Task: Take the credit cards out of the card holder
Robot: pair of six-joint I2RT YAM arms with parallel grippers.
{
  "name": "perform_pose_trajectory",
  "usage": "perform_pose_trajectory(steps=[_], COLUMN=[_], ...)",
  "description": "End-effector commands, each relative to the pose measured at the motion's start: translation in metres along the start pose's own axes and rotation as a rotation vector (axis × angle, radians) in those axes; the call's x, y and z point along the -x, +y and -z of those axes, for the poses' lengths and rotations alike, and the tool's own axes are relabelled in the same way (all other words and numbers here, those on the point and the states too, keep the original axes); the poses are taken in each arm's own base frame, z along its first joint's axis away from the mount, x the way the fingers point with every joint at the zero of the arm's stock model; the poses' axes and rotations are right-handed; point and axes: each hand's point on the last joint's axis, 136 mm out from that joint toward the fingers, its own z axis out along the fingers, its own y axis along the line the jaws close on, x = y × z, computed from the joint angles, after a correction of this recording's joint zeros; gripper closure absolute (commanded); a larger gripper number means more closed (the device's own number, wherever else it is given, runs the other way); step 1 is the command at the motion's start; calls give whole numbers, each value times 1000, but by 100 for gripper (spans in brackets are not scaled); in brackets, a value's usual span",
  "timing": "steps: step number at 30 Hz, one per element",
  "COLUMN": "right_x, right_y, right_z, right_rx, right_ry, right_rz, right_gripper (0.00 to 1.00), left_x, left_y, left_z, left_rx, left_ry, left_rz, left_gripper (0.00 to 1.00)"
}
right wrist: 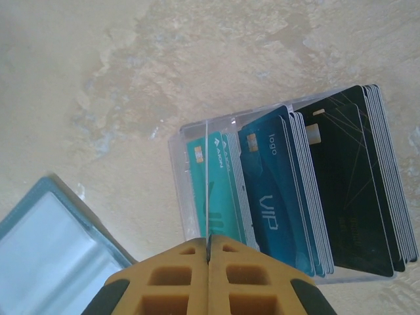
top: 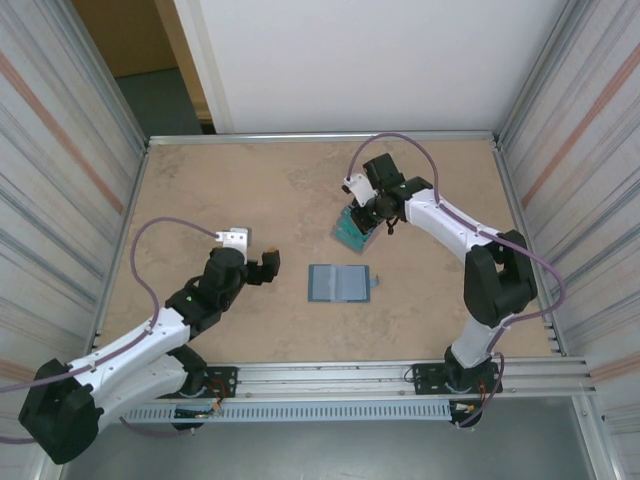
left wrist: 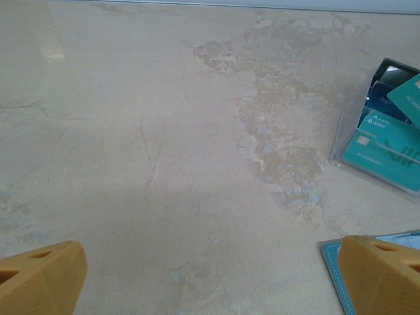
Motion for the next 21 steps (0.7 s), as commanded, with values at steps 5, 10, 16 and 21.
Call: perform_pose_trajectory(steps=[5,10,16,21], right_x=[-6,-7,-7,-9], right_y=[-14,-16,-9,-9], right_z=[-10,-15,-17,-19], right_rx=[-48,-44,-6,-7], right_ry=[80,96,102,113], right_rz=[69,78,91,100], right_gripper=[100,100,100,100], left_x=[3,1,-1,-1], left_y=[3,3,5,7], left_z=[2,2,1,1], left_rx=[-1,0,3,7], left_ry=[-22,-20,-13,-16], left_rz=[14,14,18,26], left_gripper=[1,1,1,1])
